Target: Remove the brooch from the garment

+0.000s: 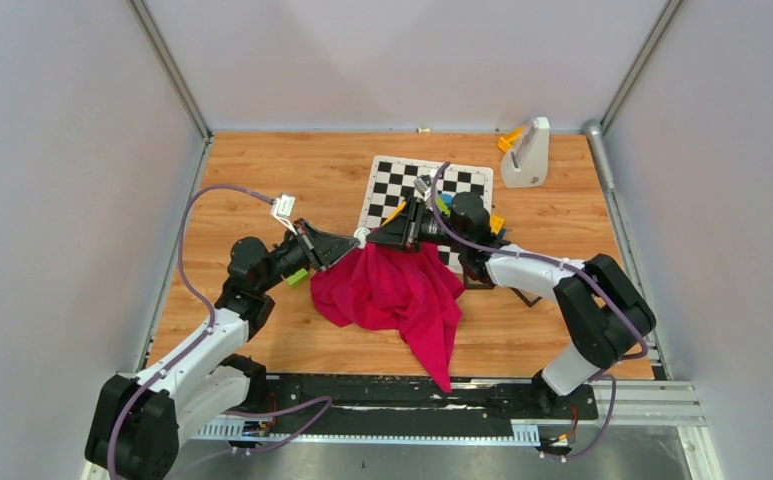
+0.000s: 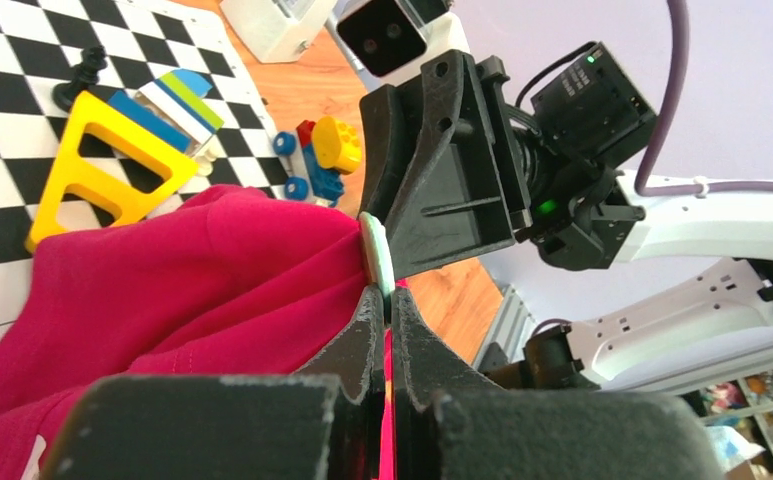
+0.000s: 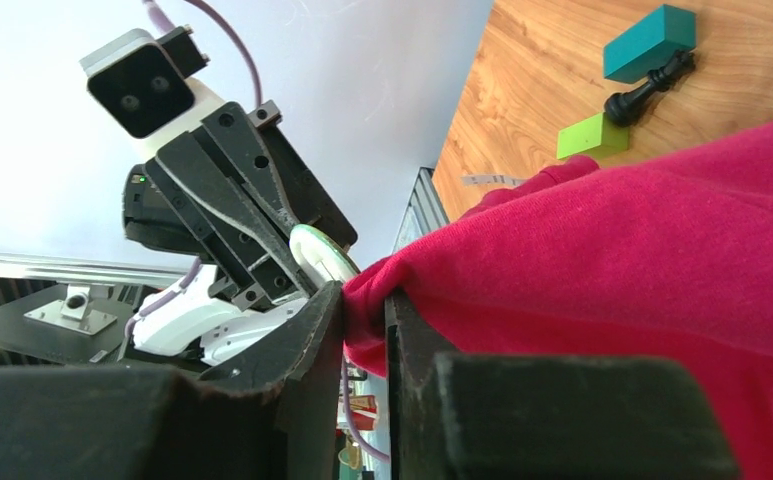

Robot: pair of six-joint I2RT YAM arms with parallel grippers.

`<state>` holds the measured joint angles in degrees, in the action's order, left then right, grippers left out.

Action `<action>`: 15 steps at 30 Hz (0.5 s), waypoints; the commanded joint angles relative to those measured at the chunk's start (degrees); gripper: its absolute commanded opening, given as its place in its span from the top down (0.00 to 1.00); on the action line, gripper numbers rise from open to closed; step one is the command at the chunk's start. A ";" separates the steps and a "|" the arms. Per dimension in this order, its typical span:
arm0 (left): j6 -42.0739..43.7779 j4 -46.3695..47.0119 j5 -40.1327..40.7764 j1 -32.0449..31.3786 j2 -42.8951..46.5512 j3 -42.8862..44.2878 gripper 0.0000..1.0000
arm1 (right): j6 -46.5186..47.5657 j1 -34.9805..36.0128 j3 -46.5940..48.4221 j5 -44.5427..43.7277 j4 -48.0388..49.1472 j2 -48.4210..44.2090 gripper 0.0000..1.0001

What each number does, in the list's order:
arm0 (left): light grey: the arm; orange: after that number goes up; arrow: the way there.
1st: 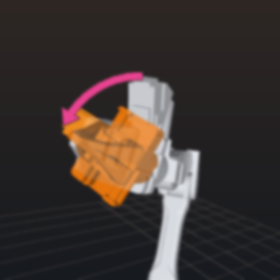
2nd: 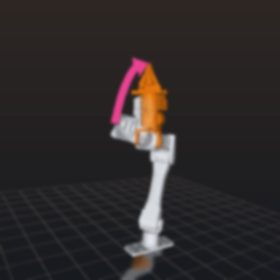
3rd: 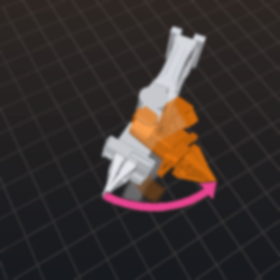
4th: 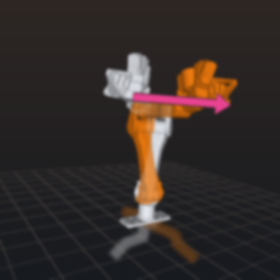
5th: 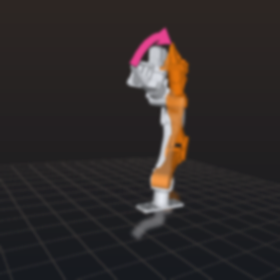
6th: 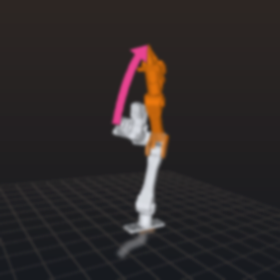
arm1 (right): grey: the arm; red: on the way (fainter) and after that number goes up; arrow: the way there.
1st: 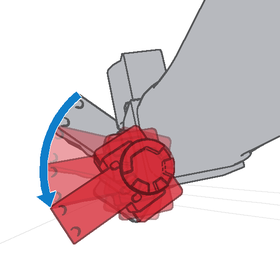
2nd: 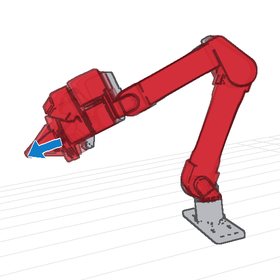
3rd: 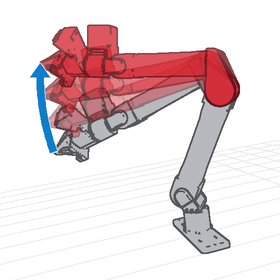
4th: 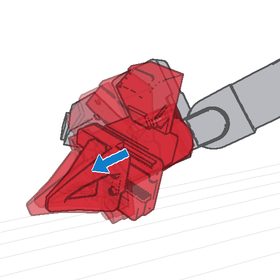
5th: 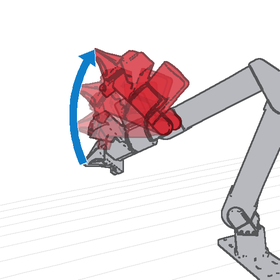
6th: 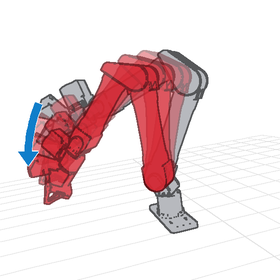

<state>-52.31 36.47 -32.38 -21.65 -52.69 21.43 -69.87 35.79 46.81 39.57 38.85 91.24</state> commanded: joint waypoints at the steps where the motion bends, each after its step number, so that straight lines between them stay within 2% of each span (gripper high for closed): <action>1: 4.93 -4.49 -7.66 -1.38 0.04 5.07 1.00 | 3.67 1.96 5.24 1.28 -4.55 2.58 0.86; 4: 5.64 -6.75 -5.62 -1.38 0.23 5.65 1.00 | 4.84 2.16 4.92 1.80 -4.21 2.31 0.84; 9: 5.28 -11.02 2.67 -1.38 0.57 4.93 1.00 | 6.83 2.17 1.34 -0.20 -1.08 -0.69 0.68; 15: 7.74 -17.39 9.39 -1.38 0.72 5.40 1.00 | 11.22 2.18 -0.95 -1.90 -2.99 -4.32 0.58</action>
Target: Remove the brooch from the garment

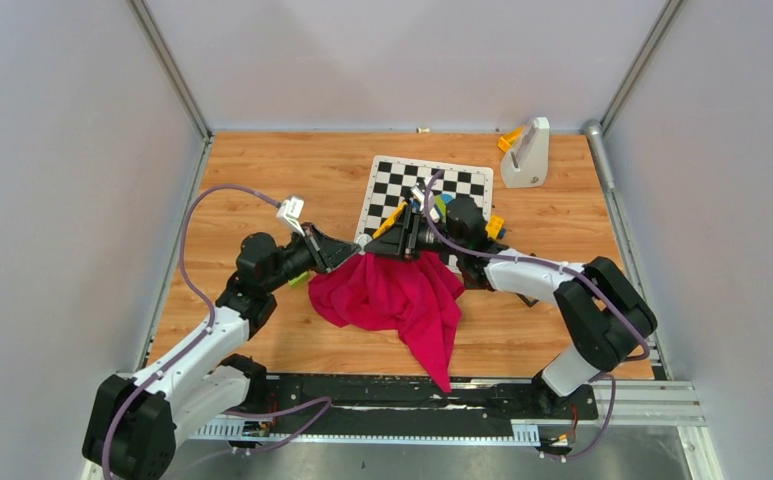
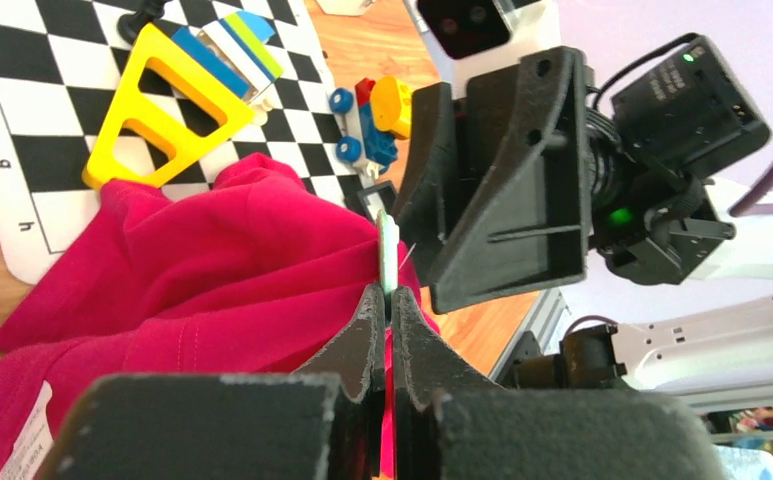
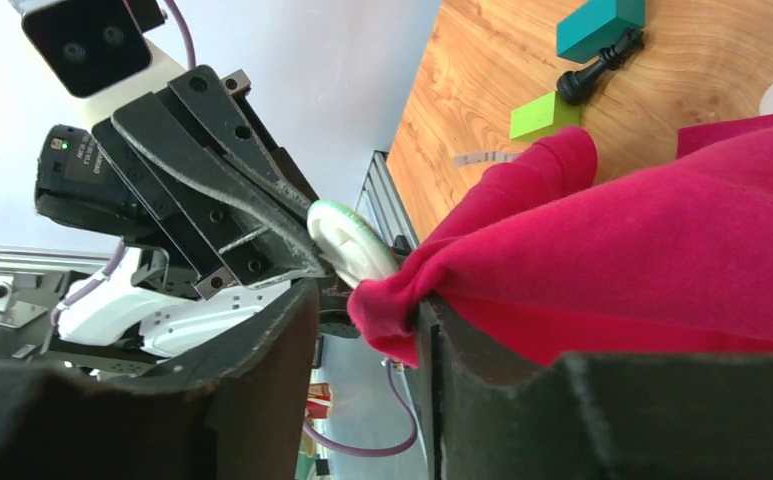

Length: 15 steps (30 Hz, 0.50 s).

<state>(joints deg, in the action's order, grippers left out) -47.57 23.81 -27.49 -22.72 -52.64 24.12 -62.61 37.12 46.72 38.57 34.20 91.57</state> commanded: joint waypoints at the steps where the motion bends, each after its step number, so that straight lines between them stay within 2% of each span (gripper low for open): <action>1: 3.34 -5.09 5.08 -0.31 0.82 2.70 1.00 | 4.48 0.91 -1.18 -1.63 1.02 -5.19 0.55; 4: 3.24 -5.45 5.94 -0.33 2.10 2.25 1.00 | 6.57 1.58 -1.67 -3.60 -1.48 -5.63 0.53; 7: 3.31 -5.99 6.45 -0.31 3.17 2.29 1.00 | 8.55 3.36 -1.22 -5.96 -3.84 -5.31 0.56; 12: 4.36 -7.32 6.23 -0.31 3.47 3.08 1.00 | 9.20 4.70 1.39 -7.89 -6.81 -2.99 0.69; 15: 4.85 -8.40 6.48 -0.31 4.10 3.25 1.00 | 9.48 4.79 2.80 -9.01 -8.84 -1.89 0.71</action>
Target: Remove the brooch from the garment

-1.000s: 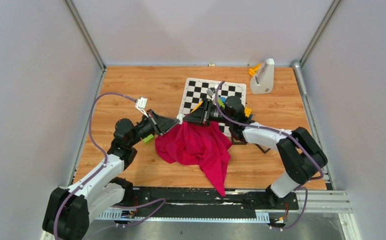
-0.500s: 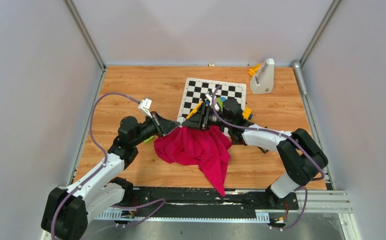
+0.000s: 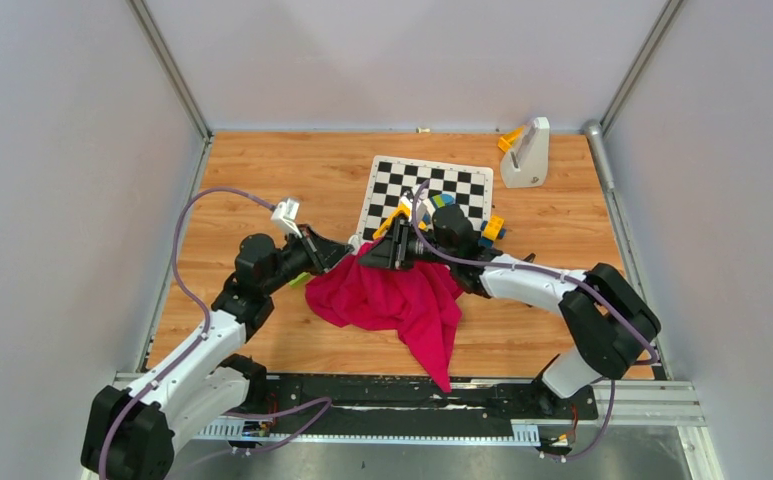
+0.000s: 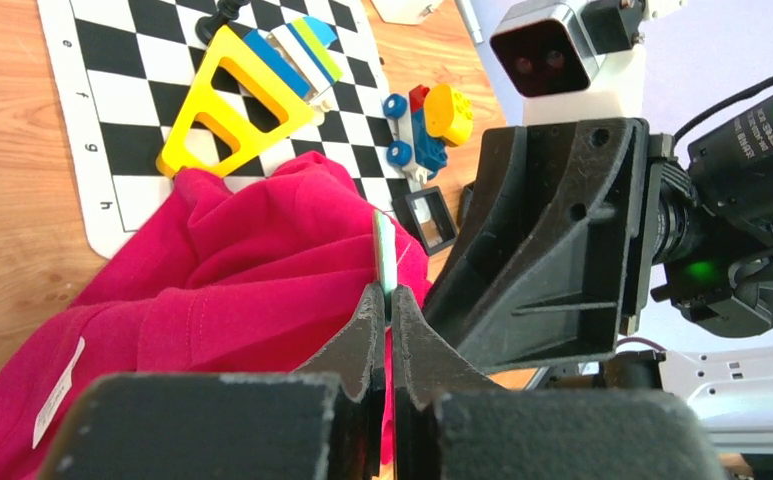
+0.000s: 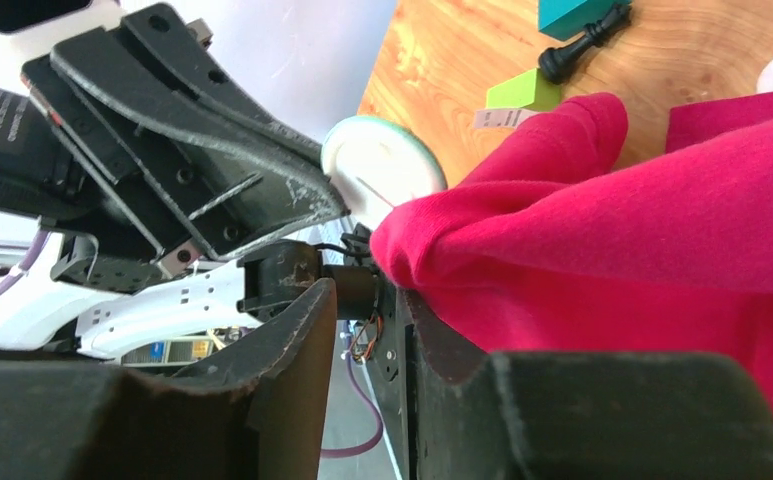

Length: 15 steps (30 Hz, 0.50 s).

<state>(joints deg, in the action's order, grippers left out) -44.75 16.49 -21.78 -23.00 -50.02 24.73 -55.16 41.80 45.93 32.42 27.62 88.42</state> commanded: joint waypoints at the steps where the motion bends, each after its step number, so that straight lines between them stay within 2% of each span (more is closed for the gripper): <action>1: 2.50 -1.31 0.88 -0.02 1.58 2.67 1.00 | 2.15 0.17 3.89 -3.04 -2.49 1.55 0.73; 5: 3.91 -2.70 0.55 -0.03 1.61 3.05 1.00 | 2.70 0.21 6.07 -4.55 -5.71 2.88 0.79; 11: 6.88 -7.14 2.17 -0.02 2.84 3.99 1.00 | 2.82 1.93 8.98 -13.27 -14.67 2.64 0.79; 12: 7.42 -7.46 2.31 -0.02 2.97 4.25 1.00 | 6.22 2.11 9.38 -14.22 -15.34 2.72 0.61; 13: 7.59 -7.86 2.45 -0.02 3.06 4.30 1.00 | 6.74 2.14 9.72 -14.09 -15.43 2.98 0.59; 15: 7.72 -8.01 2.35 -0.02 3.02 4.60 1.00 | 6.85 2.10 10.40 -13.26 -15.27 3.75 0.66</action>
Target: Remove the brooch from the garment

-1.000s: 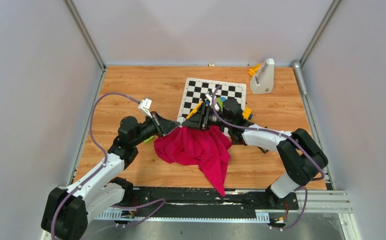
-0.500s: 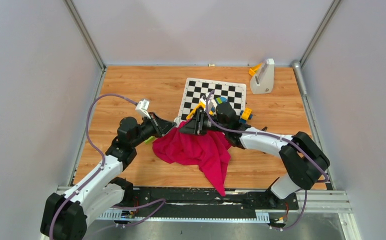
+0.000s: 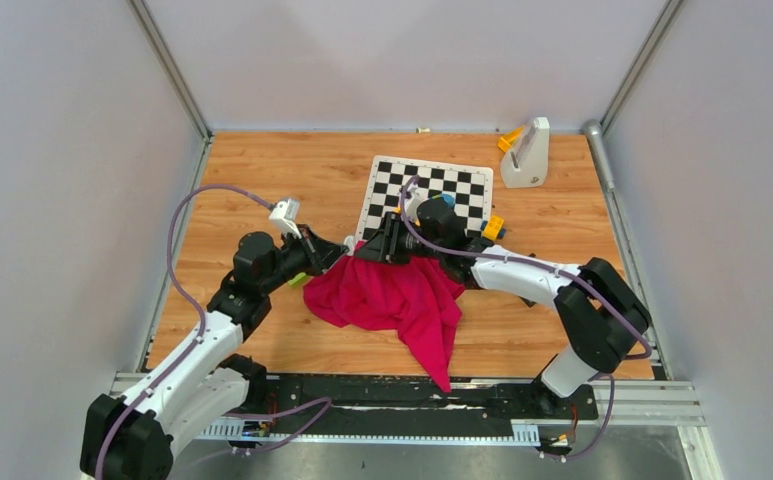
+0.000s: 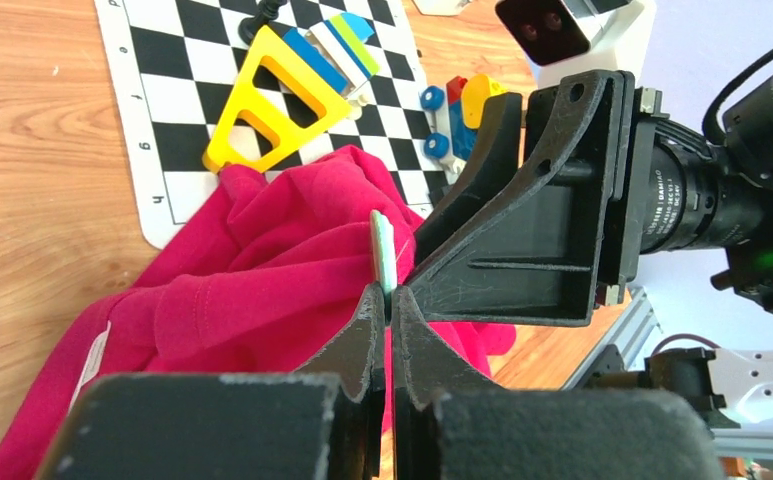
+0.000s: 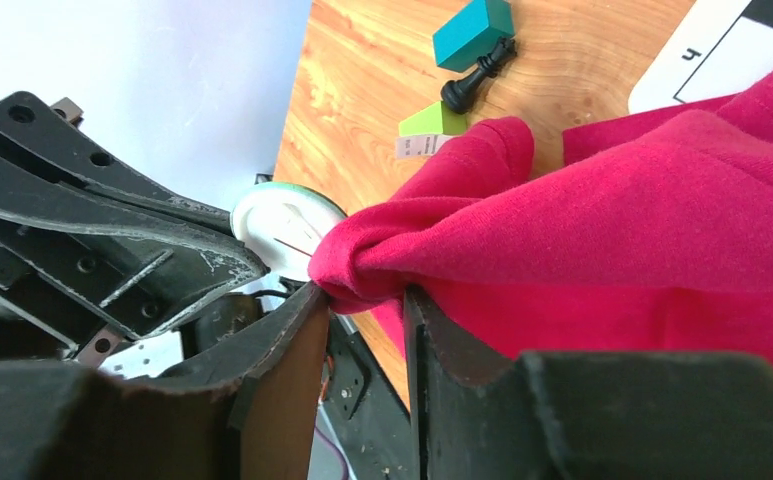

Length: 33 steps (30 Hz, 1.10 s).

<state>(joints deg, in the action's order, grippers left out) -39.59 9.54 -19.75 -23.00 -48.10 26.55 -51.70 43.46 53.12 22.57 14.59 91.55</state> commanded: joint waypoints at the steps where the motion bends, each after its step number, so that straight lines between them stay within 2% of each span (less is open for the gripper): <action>1: 2.58 -1.04 0.23 -0.02 1.04 2.91 1.00 | 3.46 0.48 3.59 -2.65 -1.84 1.06 0.70; 3: 2.70 -1.16 0.06 -0.02 0.87 3.05 1.00 | 3.58 0.55 3.79 -1.57 -0.52 1.42 0.78; 5: 3.13 -1.53 0.14 -0.02 0.70 3.03 1.00 | 4.13 0.57 4.59 -1.43 -1.00 1.47 0.95; 6: 3.35 -2.09 0.41 -0.02 0.65 3.00 1.00 | 4.49 0.57 5.06 -1.63 -1.96 1.22 1.00; 9: 5.10 -4.45 2.59 -0.07 0.64 3.03 1.00 | 5.45 0.44 5.71 -2.54 -3.59 -0.49 1.00; 16: 12.02 -17.77 7.90 -0.02 -1.46 5.56 1.00 | 7.19 -3.16 9.76 -3.00 -9.81 -3.16 1.00; 17: 12.14 -18.75 7.89 -0.02 -1.23 5.86 1.00 | 7.70 -3.59 10.51 -2.99 -10.89 -3.28 0.96; 19: 12.24 -22.19 7.15 -0.02 -0.22 6.74 1.00 | 8.74 -4.17 11.47 -3.72 -12.91 -3.47 0.83; 22: 12.84 -26.26 5.40 -0.07 1.55 8.82 1.00 | 8.83 -5.13 10.67 -3.61 -13.60 -4.09 0.75; 23: 12.99 -28.95 4.62 -0.04 2.34 9.33 1.00 | 8.94 -5.44 10.24 -3.06 -13.65 -4.50 0.68; 24: 12.90 -30.01 4.36 -0.03 2.76 10.33 1.00 | 9.21 -5.67 9.61 -2.36 -13.66 -5.05 0.56; 26: 11.64 -31.41 3.47 -0.02 4.66 10.77 1.00 | 10.30 -5.68 8.13 -2.00 -13.71 -6.51 0.44; 29: 9.67 -30.98 2.27 0.06 7.90 10.89 1.00 | 11.90 -5.69 5.35 -0.43 -12.35 -9.43 0.42; 33: 8.59 -33.05 -0.64 0.11 7.96 14.47 1.00 | 13.44 -5.67 3.65 3.39 -11.41 -12.04 0.41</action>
<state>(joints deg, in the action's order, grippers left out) -29.67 -21.28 -16.53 -23.16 -40.47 36.18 -41.36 37.60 57.82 21.85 1.06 83.18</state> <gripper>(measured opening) 0.008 0.588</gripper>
